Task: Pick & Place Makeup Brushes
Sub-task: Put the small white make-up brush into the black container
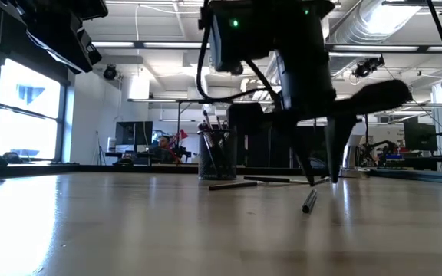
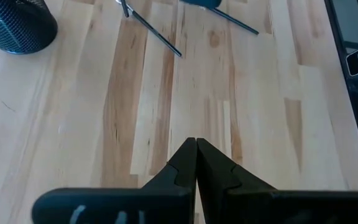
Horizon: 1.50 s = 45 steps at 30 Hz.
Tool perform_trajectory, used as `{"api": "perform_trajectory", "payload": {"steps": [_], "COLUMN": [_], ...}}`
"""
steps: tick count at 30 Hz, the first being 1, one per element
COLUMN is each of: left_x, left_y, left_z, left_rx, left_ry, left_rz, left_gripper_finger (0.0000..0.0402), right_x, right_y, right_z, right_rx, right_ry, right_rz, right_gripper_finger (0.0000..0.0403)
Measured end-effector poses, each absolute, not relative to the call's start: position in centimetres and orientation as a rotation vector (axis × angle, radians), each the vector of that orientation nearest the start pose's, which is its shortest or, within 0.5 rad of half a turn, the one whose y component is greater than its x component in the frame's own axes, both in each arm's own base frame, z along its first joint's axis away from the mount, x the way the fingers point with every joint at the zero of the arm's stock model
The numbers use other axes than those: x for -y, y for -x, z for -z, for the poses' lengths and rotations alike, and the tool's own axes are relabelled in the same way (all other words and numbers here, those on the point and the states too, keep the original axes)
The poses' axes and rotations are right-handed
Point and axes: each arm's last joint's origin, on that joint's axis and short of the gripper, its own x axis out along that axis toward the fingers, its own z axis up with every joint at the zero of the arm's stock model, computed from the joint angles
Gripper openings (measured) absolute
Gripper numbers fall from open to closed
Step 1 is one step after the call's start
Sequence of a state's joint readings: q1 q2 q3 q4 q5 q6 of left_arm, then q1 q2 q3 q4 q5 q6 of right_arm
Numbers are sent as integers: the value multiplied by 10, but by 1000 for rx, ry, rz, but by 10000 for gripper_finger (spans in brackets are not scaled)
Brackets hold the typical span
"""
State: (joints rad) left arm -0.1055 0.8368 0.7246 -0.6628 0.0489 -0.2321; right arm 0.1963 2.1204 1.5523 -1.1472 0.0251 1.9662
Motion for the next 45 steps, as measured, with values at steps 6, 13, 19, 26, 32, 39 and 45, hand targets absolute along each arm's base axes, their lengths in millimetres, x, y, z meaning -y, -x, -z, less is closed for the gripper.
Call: {"api": "perform_trajectory", "payload": {"steps": [6, 13, 19, 26, 32, 39, 45], "left_x": [19, 18, 18, 18, 18, 21, 24], "left_y": [-161, -161, -161, -162, -165, -185, -210], "left_z": [-264, -264, -264, -265, -267, -276, -282], "left_rx": [-787, -789, -786, -776, -739, -582, -429], "left_ry": [198, 198, 196, 196, 181, 163, 183], "left_rz": [57, 56, 51, 51, 48, 85, 124], "left_gripper_finger": [0, 0, 0, 0, 2, 69, 188], "right_x": [-73, -72, -73, -80, -98, -118, -133], "right_y": [-375, -371, -375, -377, -379, -382, -387], "right_z": [-138, -132, -124, -135, -176, -237, -302], "right_rx": [-1084, -1066, -1051, -1055, -821, -466, -95], "right_ry": [-1263, -1251, -1309, -1210, -1020, -773, -431], "right_rz": [1455, 1466, 1388, 1317, 1184, 985, 910], "right_gripper_finger": [113, 89, 14, 2, 1, 0, 0]}}
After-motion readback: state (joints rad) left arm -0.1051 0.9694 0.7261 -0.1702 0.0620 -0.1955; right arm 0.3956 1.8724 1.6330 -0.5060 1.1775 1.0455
